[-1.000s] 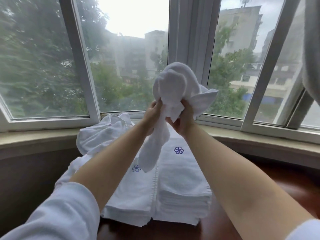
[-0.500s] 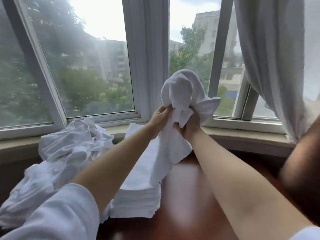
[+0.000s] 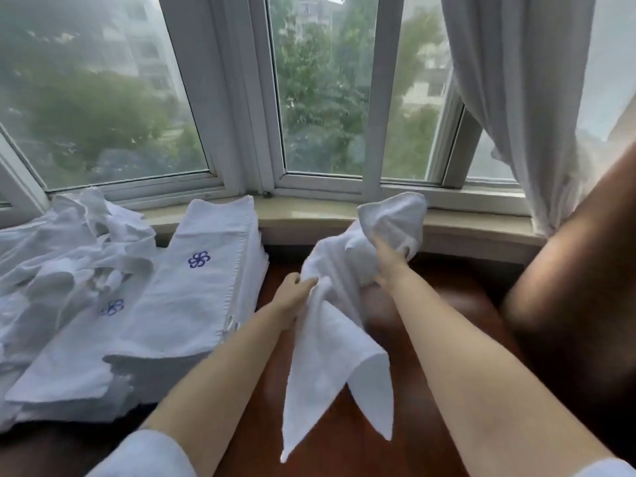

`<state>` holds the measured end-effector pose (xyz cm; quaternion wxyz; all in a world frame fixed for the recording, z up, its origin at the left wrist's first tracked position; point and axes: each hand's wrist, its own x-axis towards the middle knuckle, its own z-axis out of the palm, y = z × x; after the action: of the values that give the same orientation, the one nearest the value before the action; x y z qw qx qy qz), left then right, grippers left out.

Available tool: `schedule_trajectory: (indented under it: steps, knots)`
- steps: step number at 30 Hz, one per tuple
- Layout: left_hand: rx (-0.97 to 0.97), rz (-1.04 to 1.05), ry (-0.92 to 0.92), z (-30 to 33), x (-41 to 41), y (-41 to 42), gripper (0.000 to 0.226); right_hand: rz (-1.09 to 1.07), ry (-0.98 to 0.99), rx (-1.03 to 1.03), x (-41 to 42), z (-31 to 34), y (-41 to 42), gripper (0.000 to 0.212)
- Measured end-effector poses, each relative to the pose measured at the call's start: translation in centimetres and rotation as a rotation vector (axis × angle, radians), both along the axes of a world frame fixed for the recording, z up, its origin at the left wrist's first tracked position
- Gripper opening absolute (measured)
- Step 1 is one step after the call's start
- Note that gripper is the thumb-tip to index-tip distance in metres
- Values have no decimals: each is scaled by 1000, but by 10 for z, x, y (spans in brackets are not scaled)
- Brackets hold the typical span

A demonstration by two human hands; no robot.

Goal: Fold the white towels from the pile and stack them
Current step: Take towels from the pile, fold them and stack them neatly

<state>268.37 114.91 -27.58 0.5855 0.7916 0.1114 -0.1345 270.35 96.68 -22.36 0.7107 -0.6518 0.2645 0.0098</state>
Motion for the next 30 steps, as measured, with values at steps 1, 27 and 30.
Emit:
schedule_trajectory:
  steps: [1,27,30]
  knots:
    - [46,17,89,-28,-9,3,58,41,109,-157,-12,-26,-6,83]
    - [-576,-303,599,-95,-112,73,35,33,267,317,-162,-124,-43,23]
    - [-314,-174,401,-86,-112,70,14,-106,269,161,-170,-120,-65,32]
